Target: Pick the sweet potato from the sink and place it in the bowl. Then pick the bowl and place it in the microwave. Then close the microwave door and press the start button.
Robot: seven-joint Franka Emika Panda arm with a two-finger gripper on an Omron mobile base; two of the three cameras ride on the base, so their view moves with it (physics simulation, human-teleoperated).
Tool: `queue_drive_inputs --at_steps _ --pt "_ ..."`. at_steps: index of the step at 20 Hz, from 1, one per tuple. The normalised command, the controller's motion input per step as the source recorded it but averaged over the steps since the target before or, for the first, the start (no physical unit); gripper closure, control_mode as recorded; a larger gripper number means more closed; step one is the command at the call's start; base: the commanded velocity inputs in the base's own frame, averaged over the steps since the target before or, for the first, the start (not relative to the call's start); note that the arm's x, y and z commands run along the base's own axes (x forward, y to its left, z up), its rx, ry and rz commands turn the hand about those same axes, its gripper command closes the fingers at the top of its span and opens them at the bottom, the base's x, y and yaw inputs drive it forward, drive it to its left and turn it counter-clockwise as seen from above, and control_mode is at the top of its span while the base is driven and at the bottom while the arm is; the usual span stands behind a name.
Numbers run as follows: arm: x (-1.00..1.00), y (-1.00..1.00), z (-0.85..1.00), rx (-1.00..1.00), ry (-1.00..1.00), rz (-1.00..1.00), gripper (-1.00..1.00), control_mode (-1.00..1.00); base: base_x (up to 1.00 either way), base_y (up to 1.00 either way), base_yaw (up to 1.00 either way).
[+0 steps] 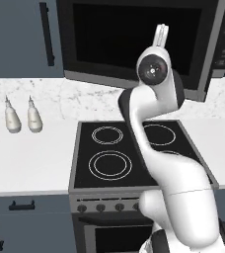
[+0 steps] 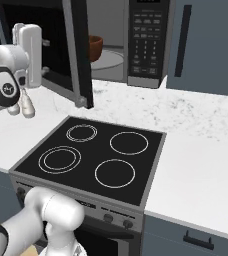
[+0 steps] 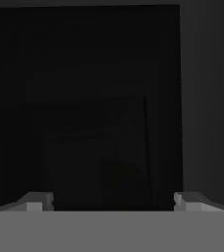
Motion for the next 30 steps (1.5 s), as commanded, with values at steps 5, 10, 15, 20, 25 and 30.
queue_drive_inputs --at_steps 5,10,15,20,25,30 --pt "0.64 -0.37 0.0 0.06 0.0 0.03 -1.0 -1.0 0.0 0.0 0.0" --pt "0.6 -0.19 0.0 0.04 0.0 0.01 -1.0 -1.0 0.0 0.0 0.0" --pt "0.58 -0.07 0.0 0.02 0.01 0.0 -1.0 -1.0 0.0 0.0 0.0" --pt "0.62 -0.07 -0.05 0.01 0.01 0.0 -1.0 -1.0 0.0 0.0 0.0" --pt "0.74 -0.03 -0.32 0.0 0.0 0.0 -1.0 -1.0 0.0 0.0 0.0" --pt "0.54 -0.06 -0.24 0.0 0.0 0.0 -1.0 -1.0 0.0 0.0 0.0"
